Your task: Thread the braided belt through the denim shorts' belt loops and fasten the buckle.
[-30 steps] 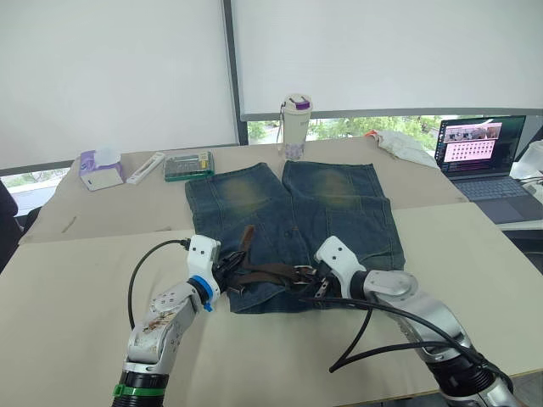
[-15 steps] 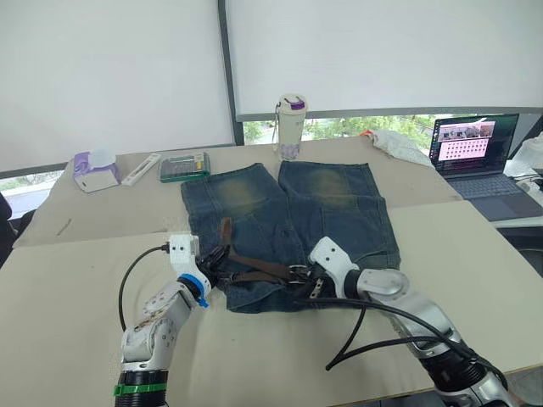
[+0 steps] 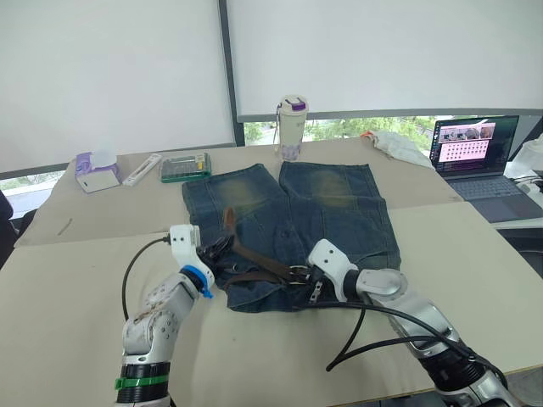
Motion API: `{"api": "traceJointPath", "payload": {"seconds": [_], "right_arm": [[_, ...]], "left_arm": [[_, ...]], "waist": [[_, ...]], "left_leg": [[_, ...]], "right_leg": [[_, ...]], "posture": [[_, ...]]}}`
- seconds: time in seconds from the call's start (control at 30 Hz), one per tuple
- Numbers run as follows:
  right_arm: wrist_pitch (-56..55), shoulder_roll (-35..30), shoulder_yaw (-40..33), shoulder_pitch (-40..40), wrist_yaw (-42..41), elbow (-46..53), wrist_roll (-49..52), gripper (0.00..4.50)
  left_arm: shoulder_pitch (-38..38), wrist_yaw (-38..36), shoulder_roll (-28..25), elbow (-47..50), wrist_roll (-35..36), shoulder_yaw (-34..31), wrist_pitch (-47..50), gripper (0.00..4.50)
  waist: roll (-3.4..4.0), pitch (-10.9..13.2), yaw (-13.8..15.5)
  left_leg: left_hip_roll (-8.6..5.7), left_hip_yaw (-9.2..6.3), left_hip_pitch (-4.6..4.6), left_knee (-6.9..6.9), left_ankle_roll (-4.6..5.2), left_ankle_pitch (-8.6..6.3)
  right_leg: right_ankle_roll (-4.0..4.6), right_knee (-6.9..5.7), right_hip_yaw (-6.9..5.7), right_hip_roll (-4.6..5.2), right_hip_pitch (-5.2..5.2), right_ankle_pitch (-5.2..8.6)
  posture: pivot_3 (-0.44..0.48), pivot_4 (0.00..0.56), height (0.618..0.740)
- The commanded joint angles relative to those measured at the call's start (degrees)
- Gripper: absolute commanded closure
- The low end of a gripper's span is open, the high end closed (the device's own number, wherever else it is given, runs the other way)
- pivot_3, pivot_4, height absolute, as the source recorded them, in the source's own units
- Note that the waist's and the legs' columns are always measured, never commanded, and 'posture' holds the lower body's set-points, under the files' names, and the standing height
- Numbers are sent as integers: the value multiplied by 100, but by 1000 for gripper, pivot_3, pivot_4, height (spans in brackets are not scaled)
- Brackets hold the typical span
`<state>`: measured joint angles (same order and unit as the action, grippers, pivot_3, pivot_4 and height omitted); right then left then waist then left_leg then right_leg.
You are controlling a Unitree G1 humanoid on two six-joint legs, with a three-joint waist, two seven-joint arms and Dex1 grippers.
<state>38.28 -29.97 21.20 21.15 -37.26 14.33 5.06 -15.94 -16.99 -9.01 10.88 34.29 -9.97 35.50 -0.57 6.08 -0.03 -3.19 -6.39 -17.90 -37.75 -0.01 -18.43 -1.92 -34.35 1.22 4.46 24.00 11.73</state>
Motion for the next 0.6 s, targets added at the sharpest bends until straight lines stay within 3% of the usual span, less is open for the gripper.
{"api": "traceJointPath", "payload": {"seconds": [0.03,0.17,0.37,0.6], "right_arm": [[99,-63,321,-205,-92,-468,-234,4471],[58,-32,394,-232,-130,-486,-333,4471],[43,25,438,-277,-176,-464,-412,4471],[53,35,421,-417,-231,-350,-434,4471]], "left_arm": [[-508,4,121,417,436,78,264,4500],[-1050,-35,333,479,855,389,813,4500],[-1459,-635,347,-96,375,1440,874,4500],[-2072,-1053,826,-873,358,1610,712,4500]], "waist": [[-3,-4,-2],[-7,-9,1],[6,-27,-2],[8,-31,6]], "left_leg": [[-1,1,1,0,0,0],[-3,1,1,0,-3,2],[-8,2,2,0,-5,1],[-18,3,4,0,-6,1]], "right_leg": [[0,1,0,0,-2,0],[0,1,0,-1,-2,0],[0,2,2,-3,-3,0],[-1,16,1,-5,-11,0]], "posture": [[0,150,740],[0,150,740],[0,150,740],[0,150,740]]}}
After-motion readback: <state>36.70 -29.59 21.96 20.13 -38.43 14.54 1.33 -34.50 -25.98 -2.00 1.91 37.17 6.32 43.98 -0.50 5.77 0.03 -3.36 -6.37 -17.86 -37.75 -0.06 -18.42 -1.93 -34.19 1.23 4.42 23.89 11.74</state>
